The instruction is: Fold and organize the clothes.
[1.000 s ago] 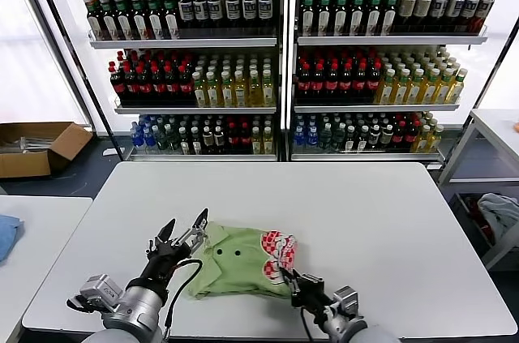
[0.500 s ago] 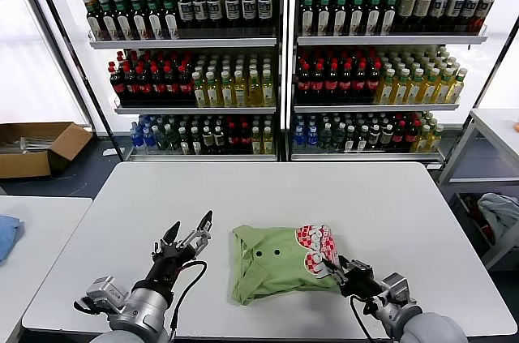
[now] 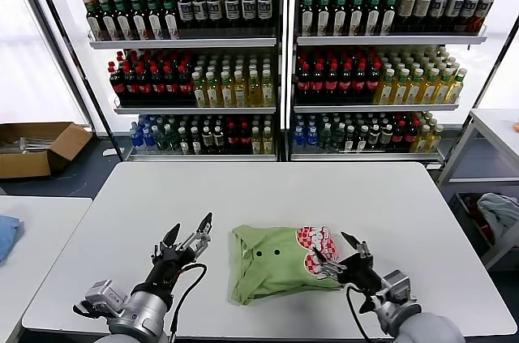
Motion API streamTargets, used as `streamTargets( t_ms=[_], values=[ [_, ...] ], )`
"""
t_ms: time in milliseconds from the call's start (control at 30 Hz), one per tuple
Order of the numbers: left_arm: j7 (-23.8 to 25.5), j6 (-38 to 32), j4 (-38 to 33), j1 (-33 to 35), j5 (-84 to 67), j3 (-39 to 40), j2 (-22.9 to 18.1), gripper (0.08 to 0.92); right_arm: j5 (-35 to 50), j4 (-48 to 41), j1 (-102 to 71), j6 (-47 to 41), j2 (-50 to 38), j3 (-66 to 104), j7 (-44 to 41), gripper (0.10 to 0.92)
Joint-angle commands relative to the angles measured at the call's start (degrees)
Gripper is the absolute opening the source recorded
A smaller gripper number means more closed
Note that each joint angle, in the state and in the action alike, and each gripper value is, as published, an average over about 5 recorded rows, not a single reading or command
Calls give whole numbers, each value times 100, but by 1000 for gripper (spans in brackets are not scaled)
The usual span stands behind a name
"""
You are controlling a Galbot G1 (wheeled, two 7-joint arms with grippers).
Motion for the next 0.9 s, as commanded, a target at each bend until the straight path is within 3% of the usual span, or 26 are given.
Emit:
streamTargets(
  t_ms=[33, 233, 567, 700, 900],
  values=[
    [160, -62, -7, 144, 144, -62, -27, 823, -403, -676, 851, 71, 794, -1375, 704, 799],
    [240, -109, 12, 216, 217, -70, -35, 823, -443, -1261, 880, -254, 778, -1385, 1091, 822],
    [288, -130, 93, 172, 305, -71, -38, 823, -293, -246, 494, -404, 442, -1110, 1115, 823],
    [692, -236, 176, 275, 449, -165, -33, 823, -365, -250, 457, -12, 490, -860, 1001, 823],
    [1226, -360, 263, 314, 699, -321, 72, 823, -850, -1009, 489, 272, 806, -933, 953, 823]
  ],
)
